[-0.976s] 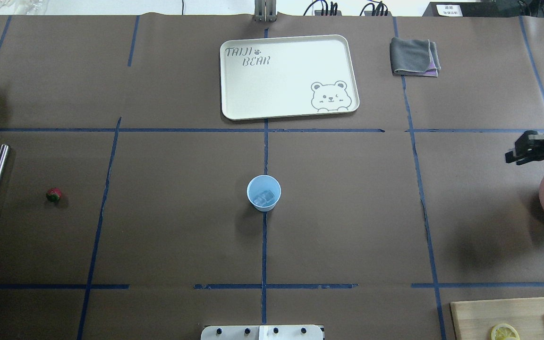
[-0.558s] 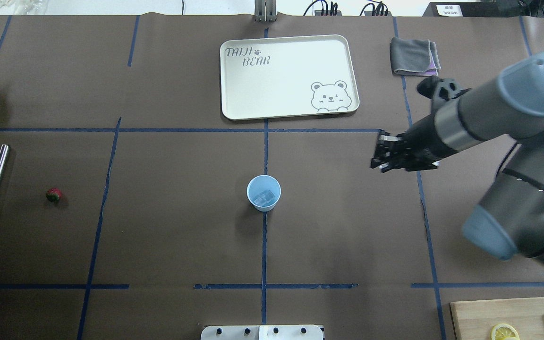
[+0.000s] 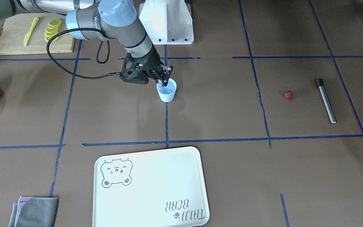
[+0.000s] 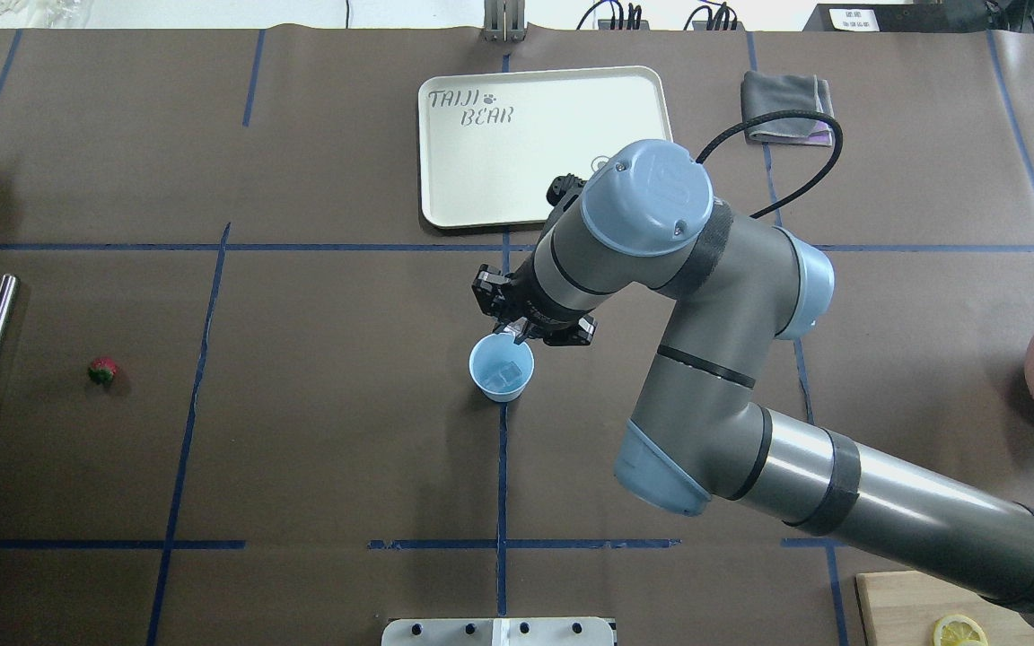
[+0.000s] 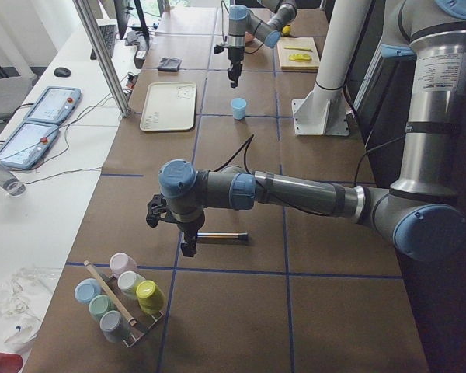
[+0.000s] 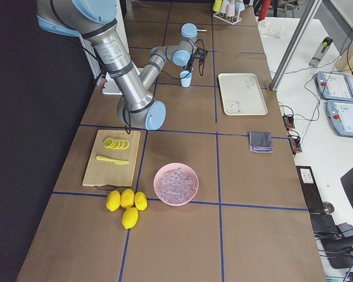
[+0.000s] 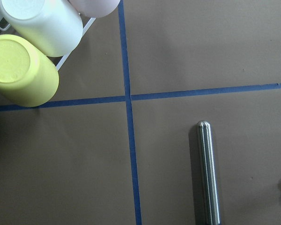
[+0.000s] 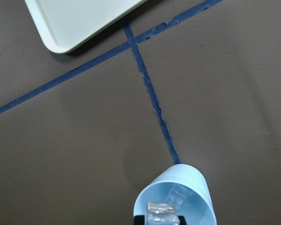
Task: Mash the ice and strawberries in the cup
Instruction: 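Carry the ice cube with the right gripper over the cup, then open the right gripper to drop the ice cube into the cup, then withdraw the right gripper while the left gripper reaches toward the strawberry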
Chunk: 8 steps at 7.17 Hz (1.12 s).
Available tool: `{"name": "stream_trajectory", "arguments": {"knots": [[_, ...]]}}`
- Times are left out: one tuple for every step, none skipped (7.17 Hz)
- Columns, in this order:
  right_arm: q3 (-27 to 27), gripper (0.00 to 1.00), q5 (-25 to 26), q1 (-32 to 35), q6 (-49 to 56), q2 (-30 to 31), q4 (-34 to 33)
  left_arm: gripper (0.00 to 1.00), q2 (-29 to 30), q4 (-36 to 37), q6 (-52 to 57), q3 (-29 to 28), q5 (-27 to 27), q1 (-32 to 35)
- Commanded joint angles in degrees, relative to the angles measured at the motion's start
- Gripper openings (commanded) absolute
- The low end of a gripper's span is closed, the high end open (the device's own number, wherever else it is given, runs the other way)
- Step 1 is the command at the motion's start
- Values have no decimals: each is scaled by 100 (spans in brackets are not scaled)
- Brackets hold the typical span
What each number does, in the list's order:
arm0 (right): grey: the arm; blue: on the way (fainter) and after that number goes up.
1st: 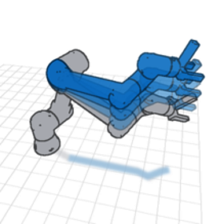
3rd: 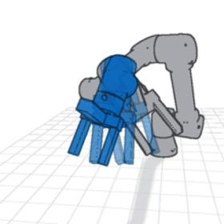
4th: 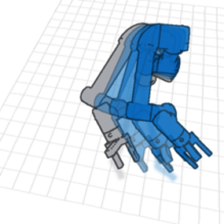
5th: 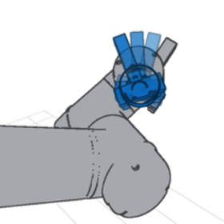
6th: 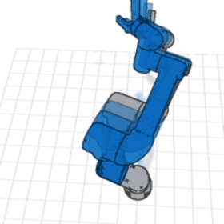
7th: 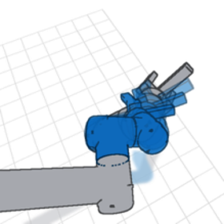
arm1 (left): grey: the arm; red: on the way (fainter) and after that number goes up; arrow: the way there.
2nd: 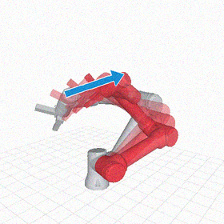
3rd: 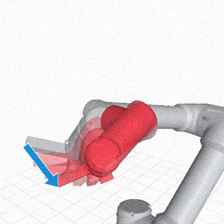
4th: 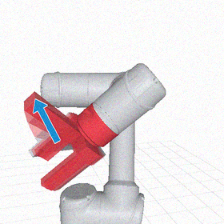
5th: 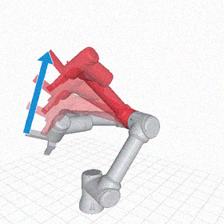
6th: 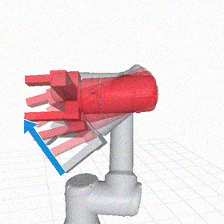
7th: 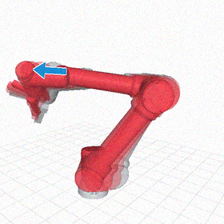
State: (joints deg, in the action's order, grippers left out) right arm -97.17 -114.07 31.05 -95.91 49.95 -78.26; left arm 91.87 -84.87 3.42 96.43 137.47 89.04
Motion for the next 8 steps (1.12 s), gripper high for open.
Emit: {"name": "stream_trajectory", "arguments": {"knots": [[119, 39, 103, -150, 36, -47, 3, 100, -2, -38, -8, -1, 0, 0], [163, 54, 104, -177, 28, -46, 4, 100, -2, -56, -8, -1, 0, 0], [181, 75, 113, -186, 37, -55, 4, 100, -2, -56, -16, -1, 0, 0], [190, 78, 113, -195, 37, -55, 4, 100, -2, -47, -16, -1, 0, 0], [164, 79, 104, -187, 20, -90, 4, 100, 7, -230, -34, 8, 8, -174], [-115, 84, 26, 40, 46, -3, -14, 100, 7, -484, -312, 25, 8, -576], [-596, 98, -193, 399, 46, 476, -49, 100, 7, -878, -1072, 51, 156, -1033], [-1140, 98, -708, 985, 385, 1168, -41, 100, 16, -1282, -2159, 69, 166, -1551]]}}
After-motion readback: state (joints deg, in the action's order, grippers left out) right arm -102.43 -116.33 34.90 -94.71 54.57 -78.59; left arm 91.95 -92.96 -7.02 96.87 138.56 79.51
